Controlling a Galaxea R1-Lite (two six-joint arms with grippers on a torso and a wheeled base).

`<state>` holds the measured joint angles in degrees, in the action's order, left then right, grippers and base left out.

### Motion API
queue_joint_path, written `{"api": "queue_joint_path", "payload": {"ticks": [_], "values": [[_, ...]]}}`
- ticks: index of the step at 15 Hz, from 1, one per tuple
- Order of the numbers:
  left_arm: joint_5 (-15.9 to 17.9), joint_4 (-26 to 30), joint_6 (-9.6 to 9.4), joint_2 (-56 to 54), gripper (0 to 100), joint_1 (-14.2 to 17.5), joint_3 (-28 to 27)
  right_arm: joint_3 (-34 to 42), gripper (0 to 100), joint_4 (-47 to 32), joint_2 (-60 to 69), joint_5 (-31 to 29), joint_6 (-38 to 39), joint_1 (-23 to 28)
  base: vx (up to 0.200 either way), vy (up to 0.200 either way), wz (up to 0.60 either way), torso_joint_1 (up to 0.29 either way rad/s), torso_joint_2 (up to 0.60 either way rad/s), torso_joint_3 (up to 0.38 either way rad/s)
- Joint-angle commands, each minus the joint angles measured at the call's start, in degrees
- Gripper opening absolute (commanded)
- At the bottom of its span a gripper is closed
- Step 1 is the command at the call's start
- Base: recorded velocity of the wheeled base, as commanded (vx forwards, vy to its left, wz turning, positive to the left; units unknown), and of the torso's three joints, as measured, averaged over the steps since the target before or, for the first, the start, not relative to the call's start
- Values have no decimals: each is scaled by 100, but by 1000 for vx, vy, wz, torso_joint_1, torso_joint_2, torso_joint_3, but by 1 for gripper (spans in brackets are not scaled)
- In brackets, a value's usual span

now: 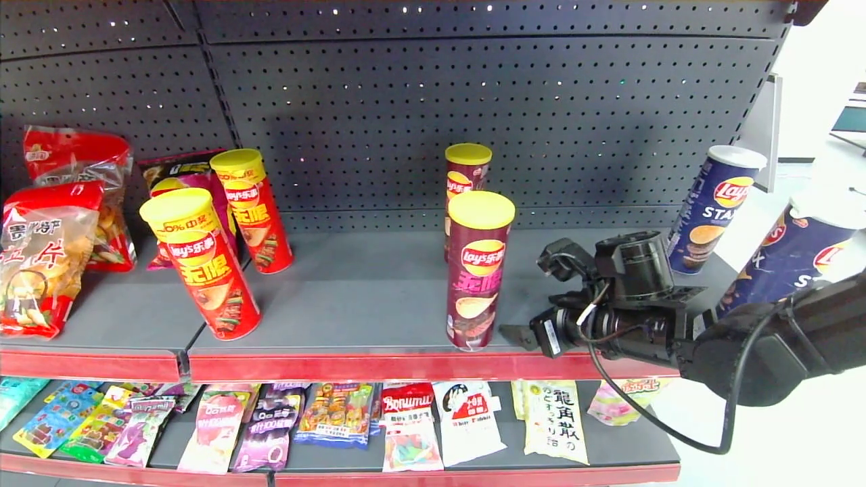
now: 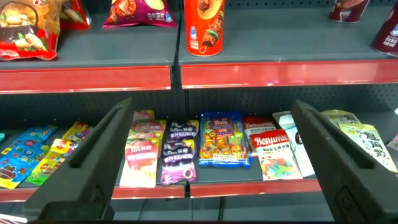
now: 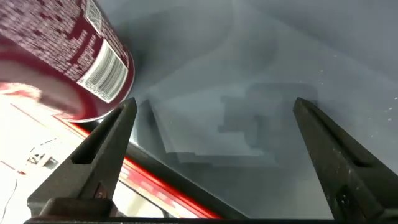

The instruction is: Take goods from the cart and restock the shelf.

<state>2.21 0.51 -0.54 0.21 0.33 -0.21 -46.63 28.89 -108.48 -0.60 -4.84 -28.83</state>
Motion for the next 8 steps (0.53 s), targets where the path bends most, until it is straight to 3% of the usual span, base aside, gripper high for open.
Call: {"api": "queue_joint_path", "payload": {"ticks": [1,8], "values": [[-1,2,1,-3,100,2,3,-13,100,2,-32,-2,1,-17,0,0,0,0,0,0],[-1,2,1,-3,100,2,3,-13,100,11,-94,-81,1,-211,0,0,0,0,0,0]]}}
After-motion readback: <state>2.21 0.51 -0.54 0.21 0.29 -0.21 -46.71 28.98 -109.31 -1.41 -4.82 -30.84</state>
